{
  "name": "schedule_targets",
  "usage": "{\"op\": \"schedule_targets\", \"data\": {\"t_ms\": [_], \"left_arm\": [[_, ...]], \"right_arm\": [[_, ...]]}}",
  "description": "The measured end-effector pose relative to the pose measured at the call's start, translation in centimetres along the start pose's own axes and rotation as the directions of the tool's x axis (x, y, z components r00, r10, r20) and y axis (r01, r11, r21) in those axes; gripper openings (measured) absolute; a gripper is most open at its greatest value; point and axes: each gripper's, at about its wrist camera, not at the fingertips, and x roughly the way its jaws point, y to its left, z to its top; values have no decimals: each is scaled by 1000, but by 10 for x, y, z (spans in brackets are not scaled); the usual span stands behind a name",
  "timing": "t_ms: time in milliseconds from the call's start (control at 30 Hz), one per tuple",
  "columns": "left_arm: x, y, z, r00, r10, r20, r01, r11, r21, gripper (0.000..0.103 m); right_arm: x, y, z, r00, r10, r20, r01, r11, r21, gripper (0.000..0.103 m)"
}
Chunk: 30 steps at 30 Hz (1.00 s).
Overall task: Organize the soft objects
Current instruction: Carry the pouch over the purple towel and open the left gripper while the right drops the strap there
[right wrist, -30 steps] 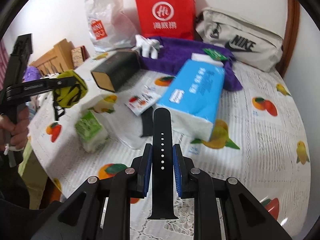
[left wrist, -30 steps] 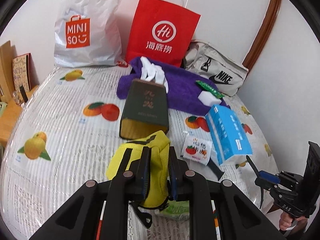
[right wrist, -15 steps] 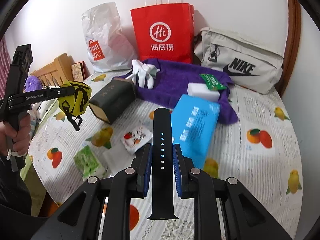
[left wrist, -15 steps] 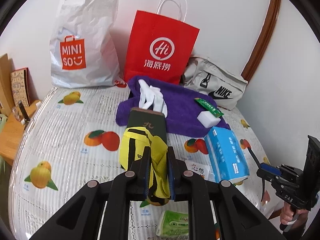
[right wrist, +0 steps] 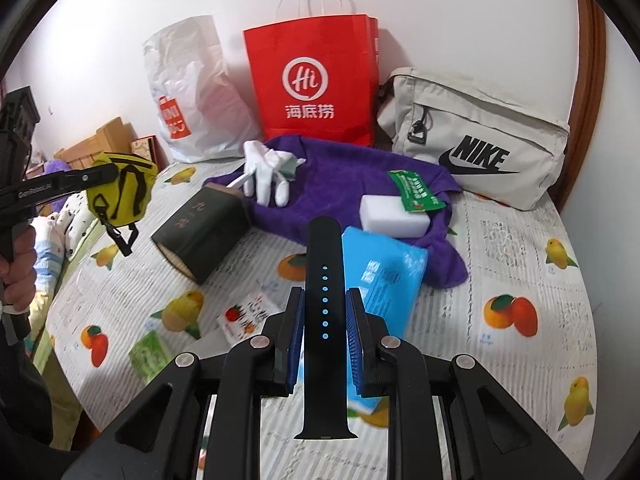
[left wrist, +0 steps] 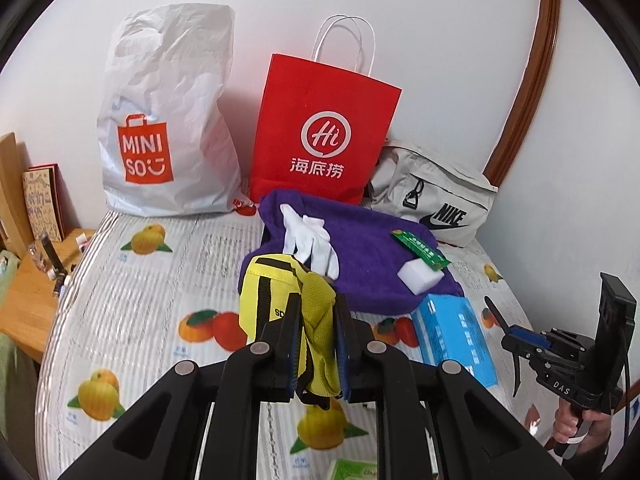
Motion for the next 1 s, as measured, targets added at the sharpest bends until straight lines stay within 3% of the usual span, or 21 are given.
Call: {"op": "schedule_targets", "data": {"t_ms": [600, 1000], "left_arm": [[67, -11, 67, 999, -37, -2, 37, 998, 42, 15], [143, -25, 95, 991, -117, -67, 120, 992, 36, 15]], "right_arm": [[65, -44, 82, 998, -40, 55, 39, 999, 31, 20], [134, -72, 112, 1000, -19, -4, 19, 999, 45, 20]]}}
